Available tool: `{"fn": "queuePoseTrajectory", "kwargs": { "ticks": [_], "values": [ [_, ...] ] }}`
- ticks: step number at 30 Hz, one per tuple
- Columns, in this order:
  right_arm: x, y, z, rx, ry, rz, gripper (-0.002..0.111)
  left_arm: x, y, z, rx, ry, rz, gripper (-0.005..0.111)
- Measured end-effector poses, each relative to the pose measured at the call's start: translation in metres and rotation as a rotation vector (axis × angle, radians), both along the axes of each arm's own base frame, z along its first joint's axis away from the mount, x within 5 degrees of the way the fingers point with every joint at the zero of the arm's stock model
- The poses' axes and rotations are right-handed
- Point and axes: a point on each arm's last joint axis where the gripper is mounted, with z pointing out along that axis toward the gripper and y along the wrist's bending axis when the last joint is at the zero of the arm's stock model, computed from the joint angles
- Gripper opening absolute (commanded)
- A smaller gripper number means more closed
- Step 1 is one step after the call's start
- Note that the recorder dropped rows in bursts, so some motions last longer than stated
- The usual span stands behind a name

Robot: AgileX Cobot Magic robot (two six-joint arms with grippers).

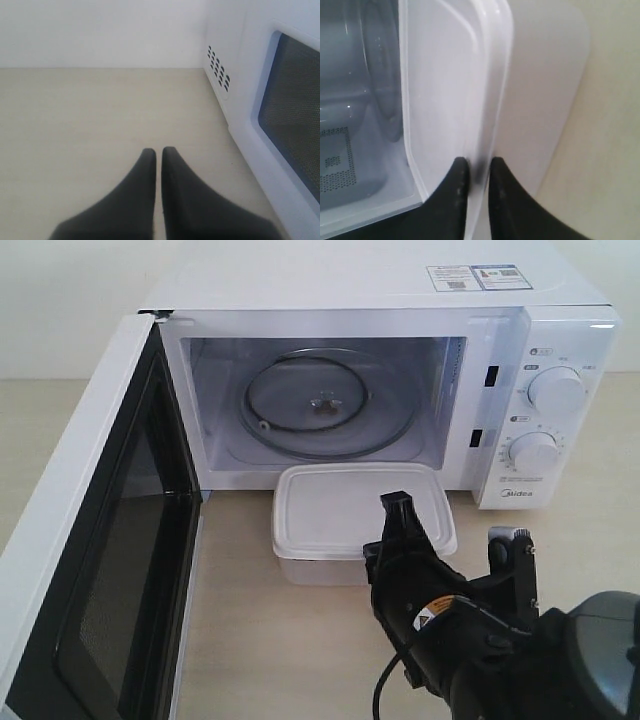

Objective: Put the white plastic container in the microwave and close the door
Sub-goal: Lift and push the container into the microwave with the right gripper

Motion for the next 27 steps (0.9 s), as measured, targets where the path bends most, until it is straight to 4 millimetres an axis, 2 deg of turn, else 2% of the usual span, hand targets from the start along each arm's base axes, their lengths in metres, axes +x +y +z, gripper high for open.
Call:
{"fn": "queuePoseTrajectory", "kwargs": {
  "ticks": [16, 27],
  "values": [
    [-0.012, -0.010, 0.019, -0.030, -0.106, 0.126, 0.000, 0.000, 0.000, 0.000, 0.000, 0.000, 0.000, 0.004],
    [-0.013, -0.007, 0.038, 0.055, -0.181, 0.164, 0.000, 0.000, 0.000, 0.000, 0.000, 0.000, 0.000, 0.004]
  ]
}}
